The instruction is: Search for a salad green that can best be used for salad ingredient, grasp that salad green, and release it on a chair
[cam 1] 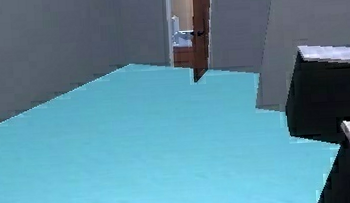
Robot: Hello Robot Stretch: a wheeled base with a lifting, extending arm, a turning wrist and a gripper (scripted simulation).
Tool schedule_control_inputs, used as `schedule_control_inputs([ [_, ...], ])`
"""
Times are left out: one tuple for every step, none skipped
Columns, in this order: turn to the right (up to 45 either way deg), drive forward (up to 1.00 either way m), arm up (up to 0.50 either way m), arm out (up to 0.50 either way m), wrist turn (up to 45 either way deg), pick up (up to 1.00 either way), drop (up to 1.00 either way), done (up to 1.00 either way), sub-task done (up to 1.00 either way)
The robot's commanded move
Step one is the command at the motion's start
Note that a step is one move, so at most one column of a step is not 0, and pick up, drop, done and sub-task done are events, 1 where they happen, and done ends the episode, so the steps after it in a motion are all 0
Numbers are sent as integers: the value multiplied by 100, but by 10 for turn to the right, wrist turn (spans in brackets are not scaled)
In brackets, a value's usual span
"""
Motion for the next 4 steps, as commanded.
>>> schedule_control_inputs([
  [-450,0,0,0,0,0,0,0,0],
  [-150,0,0,0,0,0,0,0,0],
  [0,100,0,0,0,0,0,0,0],
  [-60,0,0,0,0,0,0,0,0],
])
